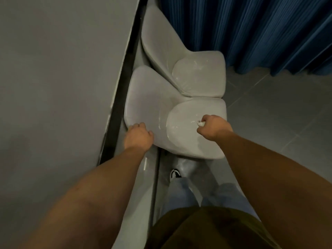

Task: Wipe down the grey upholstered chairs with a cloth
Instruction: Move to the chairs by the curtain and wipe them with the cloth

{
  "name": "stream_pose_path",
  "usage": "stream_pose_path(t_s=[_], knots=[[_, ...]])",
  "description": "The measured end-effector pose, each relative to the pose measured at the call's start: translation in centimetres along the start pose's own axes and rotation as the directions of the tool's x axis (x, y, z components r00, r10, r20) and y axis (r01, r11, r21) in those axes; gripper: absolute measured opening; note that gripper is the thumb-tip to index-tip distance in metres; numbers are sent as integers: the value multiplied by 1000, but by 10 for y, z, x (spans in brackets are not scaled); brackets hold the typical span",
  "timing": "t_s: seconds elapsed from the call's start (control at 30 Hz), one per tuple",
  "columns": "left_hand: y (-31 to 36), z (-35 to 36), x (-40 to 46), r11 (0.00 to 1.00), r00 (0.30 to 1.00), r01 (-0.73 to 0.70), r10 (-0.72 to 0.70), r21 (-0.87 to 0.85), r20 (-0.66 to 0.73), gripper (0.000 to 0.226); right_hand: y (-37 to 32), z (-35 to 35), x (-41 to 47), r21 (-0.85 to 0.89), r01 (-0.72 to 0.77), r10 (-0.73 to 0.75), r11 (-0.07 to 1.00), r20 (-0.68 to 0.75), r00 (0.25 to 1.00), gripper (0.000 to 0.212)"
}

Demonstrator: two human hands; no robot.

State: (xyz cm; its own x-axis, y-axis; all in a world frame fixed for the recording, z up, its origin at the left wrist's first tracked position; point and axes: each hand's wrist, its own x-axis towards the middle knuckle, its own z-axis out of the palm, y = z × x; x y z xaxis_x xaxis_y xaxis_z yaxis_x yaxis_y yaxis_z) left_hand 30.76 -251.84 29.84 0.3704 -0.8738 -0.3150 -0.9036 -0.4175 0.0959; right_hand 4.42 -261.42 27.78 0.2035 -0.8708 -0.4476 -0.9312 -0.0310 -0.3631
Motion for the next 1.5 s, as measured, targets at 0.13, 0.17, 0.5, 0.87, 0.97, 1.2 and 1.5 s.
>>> stream_pose_path(t_s=[0.13, 0.17, 0.5, 0.87, 0.97, 1.2, 1.5], knots=[[-6, 1, 37, 965, 980, -189, 197, 182, -24, 36, -25, 11, 29, -25, -10, 10, 1000, 33, 999, 49], [-5, 1, 44, 942, 967, -238, 251, 236, -30, 36, -28, 13, 36, -11, -20, 20, 1000, 47, 999, 48], [-16, -42, 142, 748, 899, -328, 434, 577, -51, 65, -61, 67, 101, 247, -10, -29, 969, 151, 988, 49], [15, -44, 290, 441, 813, -307, 582, 844, -8, 71, -120, 162, 158, 760, 27, 96, 649, -117, 988, 33], [16, -32, 319, 391, 824, -278, 567, 877, 8, 75, -150, 174, 162, 848, 58, 145, 527, -157, 977, 35], [14, -8, 360, 451, 843, -319, 537, 834, 32, 74, -207, 207, 155, 877, 173, -15, 449, -186, 983, 57], [12, 1, 380, 409, 821, -264, 570, 874, -19, 79, -208, 222, 222, 884, -110, -6, 454, 127, 992, 68]])
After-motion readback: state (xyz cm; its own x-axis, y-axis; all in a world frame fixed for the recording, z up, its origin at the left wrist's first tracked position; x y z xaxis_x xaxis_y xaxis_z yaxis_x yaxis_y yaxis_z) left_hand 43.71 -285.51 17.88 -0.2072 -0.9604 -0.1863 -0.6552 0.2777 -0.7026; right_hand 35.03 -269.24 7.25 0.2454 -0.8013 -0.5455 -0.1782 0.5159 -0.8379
